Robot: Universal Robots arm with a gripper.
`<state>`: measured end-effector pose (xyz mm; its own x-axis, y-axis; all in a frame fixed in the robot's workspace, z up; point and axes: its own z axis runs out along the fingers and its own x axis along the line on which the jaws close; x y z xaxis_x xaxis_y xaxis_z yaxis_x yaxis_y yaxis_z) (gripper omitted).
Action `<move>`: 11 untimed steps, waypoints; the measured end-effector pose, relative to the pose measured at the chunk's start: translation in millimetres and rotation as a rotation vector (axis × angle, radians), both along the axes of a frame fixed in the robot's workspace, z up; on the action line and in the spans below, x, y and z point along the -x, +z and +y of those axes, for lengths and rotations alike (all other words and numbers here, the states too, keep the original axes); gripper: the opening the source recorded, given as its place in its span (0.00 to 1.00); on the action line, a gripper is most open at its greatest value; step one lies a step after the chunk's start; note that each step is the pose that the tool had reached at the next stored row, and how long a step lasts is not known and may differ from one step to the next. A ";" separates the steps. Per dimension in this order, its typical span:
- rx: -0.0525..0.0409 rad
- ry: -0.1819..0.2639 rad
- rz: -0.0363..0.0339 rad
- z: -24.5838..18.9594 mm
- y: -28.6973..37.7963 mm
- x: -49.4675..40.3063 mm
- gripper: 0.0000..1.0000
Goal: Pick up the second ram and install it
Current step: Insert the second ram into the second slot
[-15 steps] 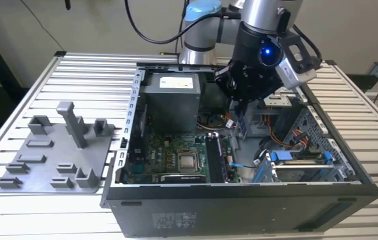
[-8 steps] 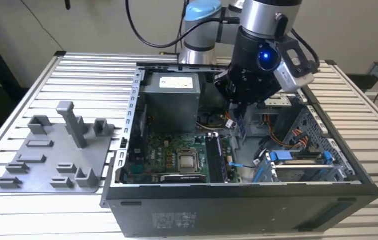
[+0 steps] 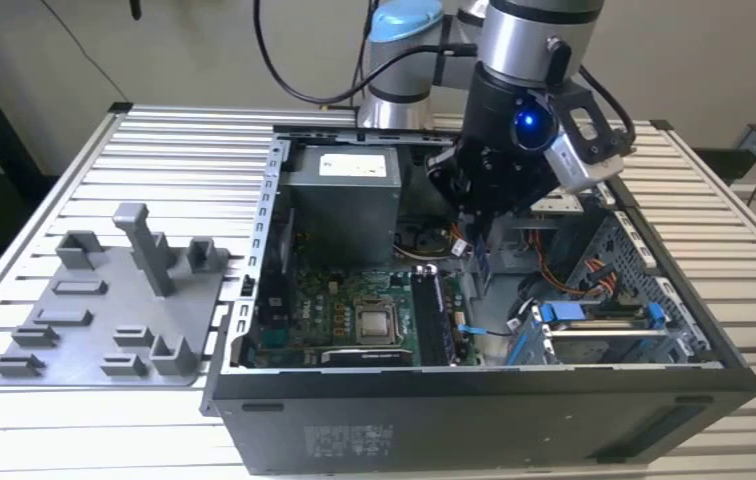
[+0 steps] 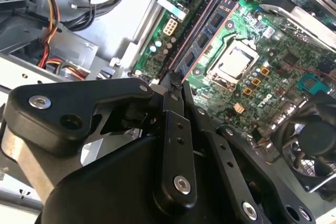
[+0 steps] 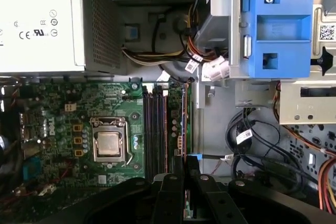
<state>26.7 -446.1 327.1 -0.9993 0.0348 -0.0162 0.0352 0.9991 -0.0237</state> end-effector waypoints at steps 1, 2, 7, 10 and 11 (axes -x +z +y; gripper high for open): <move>0.0005 0.000 0.0000 0.0 -0.8 0.0 0.14; 0.0008 0.000 0.0000 0.0 -1.6 0.0 0.14; 0.0039 0.000 0.0000 0.0 -5.3 0.0 0.14; 0.0060 0.000 0.0000 0.0 -7.3 0.0 0.14; 0.0066 0.000 0.0000 0.0 -8.0 0.0 0.14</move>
